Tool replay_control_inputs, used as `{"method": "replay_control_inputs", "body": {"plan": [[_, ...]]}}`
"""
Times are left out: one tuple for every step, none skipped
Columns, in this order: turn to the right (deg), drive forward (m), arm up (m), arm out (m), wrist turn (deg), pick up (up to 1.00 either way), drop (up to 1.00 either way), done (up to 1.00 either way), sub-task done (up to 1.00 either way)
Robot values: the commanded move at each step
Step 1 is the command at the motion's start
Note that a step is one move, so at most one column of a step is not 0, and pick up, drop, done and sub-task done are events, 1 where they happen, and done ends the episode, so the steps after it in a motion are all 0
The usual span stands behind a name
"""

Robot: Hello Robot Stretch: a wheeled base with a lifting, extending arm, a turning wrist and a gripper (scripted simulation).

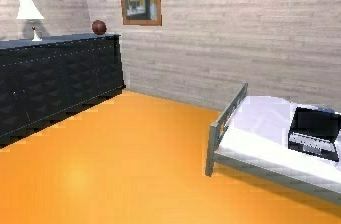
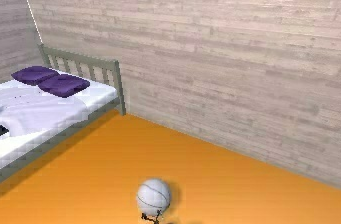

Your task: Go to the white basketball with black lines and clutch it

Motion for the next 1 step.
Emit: {"method": "replay_control_inputs", "body": {"plan": [[0.0,0.0,0.0,0.0,0.0,0.0,0.0,1.0,0.0]]}}
